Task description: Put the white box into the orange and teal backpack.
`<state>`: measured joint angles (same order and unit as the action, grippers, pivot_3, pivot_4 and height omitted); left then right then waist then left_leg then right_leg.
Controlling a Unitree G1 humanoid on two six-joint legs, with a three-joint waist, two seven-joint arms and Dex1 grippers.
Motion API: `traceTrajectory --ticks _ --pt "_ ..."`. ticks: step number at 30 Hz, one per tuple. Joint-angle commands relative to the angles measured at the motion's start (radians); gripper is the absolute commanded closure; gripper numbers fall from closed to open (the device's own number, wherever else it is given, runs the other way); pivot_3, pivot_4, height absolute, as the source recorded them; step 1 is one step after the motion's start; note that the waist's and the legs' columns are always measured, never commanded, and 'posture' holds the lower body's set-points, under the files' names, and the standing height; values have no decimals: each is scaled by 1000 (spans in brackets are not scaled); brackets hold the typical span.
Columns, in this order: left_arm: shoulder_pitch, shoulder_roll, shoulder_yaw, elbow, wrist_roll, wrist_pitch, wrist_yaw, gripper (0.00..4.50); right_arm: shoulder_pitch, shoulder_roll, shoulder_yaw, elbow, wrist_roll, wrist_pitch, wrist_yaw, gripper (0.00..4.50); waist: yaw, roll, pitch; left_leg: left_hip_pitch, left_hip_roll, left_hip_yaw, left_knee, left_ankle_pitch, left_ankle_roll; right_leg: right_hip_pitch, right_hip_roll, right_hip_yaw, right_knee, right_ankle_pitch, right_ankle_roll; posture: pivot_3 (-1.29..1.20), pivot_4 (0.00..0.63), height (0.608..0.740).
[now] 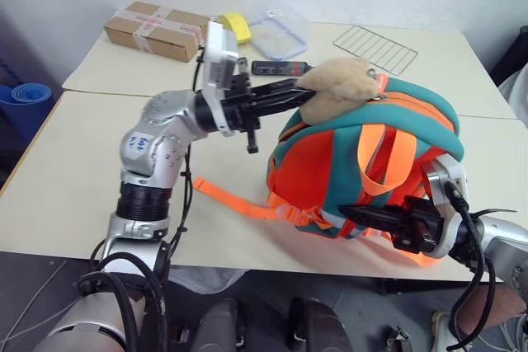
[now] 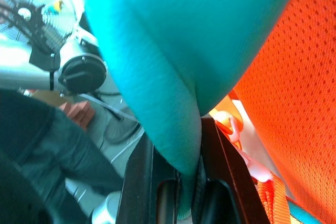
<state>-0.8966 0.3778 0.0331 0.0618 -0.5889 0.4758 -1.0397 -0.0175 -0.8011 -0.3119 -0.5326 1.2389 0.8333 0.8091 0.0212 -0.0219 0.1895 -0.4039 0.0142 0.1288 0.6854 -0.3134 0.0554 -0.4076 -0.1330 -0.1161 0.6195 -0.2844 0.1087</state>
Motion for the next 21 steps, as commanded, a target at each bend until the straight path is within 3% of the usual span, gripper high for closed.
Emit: traceTrajectory --ticks 1,5,9,11,17,21 --pt "25 166 77 43 -21 47 -95 4487 -9 45 -38 -40 34 -44 -48 4500 -8 0 0 0 1 0 0 0 -1 -1 1 0 0 0 0 0 150 740" --pt "68 351 82 188 85 -56 -163 4487 -3 83 -65 -38 38 -65 -100 4500 -16 1 0 1 1 1 -1 1 -3 -2 2 -4 2 -1 -1 0 150 740" --pt "155 433 -16 313 277 -294 -185 4487 36 101 -64 -45 22 -85 -102 4500 -13 1 0 1 1 1 -1 1 -2 -2 1 -6 2 -1 -2 0 150 740" --pt "201 424 -48 333 327 -388 -183 4487 49 111 -56 -49 14 -95 -105 4500 -7 1 0 1 0 1 -2 0 -2 -2 0 -6 2 -1 -2 0 150 740" --pt "339 268 -67 241 321 -417 -89 4487 95 158 -21 -53 -51 -134 -103 4500 2 1 0 0 0 -1 -2 0 -1 -2 -7 0 1 -1 -2 0 150 740" --pt "408 237 -75 149 305 -346 -54 4487 123 171 18 -32 -217 -217 -103 4500 -4 1 0 1 1 0 -2 -1 -2 -2 -7 0 2 -1 -2 0 150 740"
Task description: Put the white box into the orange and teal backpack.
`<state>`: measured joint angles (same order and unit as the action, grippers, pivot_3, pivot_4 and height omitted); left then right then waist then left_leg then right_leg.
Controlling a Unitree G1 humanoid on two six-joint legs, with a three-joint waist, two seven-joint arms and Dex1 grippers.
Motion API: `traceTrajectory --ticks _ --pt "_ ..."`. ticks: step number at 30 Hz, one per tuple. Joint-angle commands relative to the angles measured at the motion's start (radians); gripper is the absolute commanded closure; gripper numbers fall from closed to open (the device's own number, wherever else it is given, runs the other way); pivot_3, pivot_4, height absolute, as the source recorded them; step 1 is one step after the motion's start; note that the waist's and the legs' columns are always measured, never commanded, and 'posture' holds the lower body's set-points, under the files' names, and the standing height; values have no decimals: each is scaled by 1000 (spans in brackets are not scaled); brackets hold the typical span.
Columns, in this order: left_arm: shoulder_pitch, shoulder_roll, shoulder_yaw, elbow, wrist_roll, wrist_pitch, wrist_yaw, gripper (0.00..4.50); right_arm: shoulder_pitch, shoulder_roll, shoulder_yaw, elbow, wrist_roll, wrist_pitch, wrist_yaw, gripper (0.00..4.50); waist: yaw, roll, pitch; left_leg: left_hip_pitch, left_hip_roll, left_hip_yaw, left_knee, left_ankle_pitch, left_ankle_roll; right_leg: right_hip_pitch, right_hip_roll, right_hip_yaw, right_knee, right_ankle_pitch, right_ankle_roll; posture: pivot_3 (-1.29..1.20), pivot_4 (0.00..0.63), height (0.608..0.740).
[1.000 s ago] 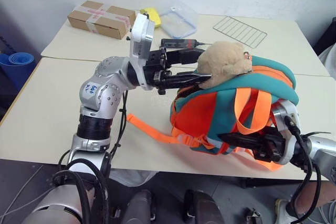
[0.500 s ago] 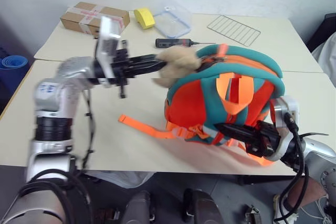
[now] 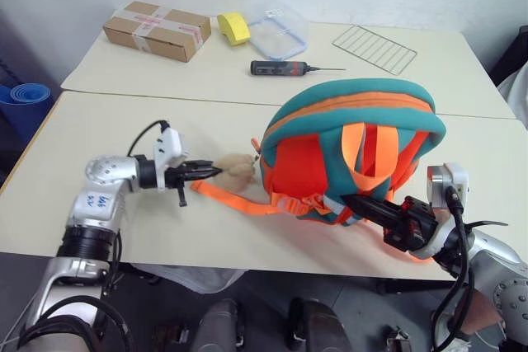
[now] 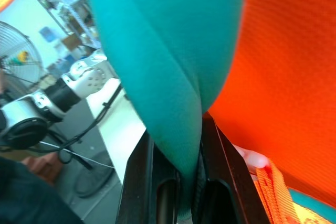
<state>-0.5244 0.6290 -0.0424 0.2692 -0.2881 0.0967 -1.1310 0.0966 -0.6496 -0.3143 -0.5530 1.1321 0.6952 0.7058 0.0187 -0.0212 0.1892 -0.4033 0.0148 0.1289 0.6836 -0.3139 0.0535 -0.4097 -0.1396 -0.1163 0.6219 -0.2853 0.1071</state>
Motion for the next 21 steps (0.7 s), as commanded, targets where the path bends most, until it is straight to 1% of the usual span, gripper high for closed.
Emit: traceTrajectory --ticks 1,3,4,5,6,8,10,12,13,14,16,19,21 --pt "53 -27 20 -83 -11 44 67 4487 14 15 29 4 -198 -135 4 4500 -1 1 -1 0 0 0 0 0 0 0 0 0 0 0 0 0 150 740" --pt "96 -21 67 -152 -52 130 114 3946 45 -13 -12 12 -225 -142 20 4500 -1 2 -1 1 0 1 0 0 0 0 0 0 0 0 0 0 150 740" --pt "116 -12 89 -180 -70 154 119 3667 64 -24 -35 5 -221 -147 44 4199 0 2 -1 1 0 1 0 0 0 0 0 0 0 0 0 0 150 740" --pt "156 25 104 -199 -55 159 117 3386 99 -47 -65 2 -263 -186 81 3849 1 2 -1 1 0 1 0 0 0 0 0 1 0 0 0 0 150 740" --pt "203 64 115 -210 -37 145 101 2997 132 -75 -87 6 -319 -231 119 3525 2 2 -1 0 0 1 0 0 0 0 1 0 0 0 0 0 150 740" --pt "296 127 149 -209 -12 78 74 2397 202 -131 -141 39 -408 -304 201 2866 0 2 -1 0 0 1 -1 0 0 0 2 0 0 0 0 0 150 740" --pt "346 146 186 -205 -26 28 69 1724 247 -160 -178 85 -462 -369 262 2170 2 2 -1 1 0 2 -2 -1 0 0 5 -1 -1 0 0 0 150 740" --pt "414 173 240 -191 -25 -45 55 1136 276 -182 -221 199 -565 -523 336 1515 6 2 -1 2 0 3 -1 -2 2 1 3 0 -6 0 0 0 150 740" --pt "463 194 271 -179 -23 -86 31 776 271 -197 -240 287 -618 -621 375 1116 5 2 -1 2 0 2 -1 -3 1 1 -2 1 -7 0 0 0 150 740" --pt "506 206 297 -184 -28 -101 21 506 243 -208 -251 378 -661 -713 394 846 3 2 -1 2 0 2 -1 -4 -1 1 -2 1 -7 0 0 0 150 740" --pt "562 211 325 -212 -38 -121 21 466 171 -221 -247 515 -704 -831 414 50 -1 2 -1 3 0 3 -2 -6 -3 1 -3 1 -7 0 0 0 150 740" --pt "629 207 336 -277 -55 -120 12 466 84 -242 -201 637 -715 -843 452 15 -12 5 -1 5 0 4 -2 -6 -3 1 -4 1 -6 0 0 0 150 740" --pt "638 186 347 -291 -66 -120 35 466 32 -240 -152 679 -738 -868 474 15 -17 6 -1 6 0 3 -3 -6 -3 1 -5 1 -4 -1 -2 0 150 740"
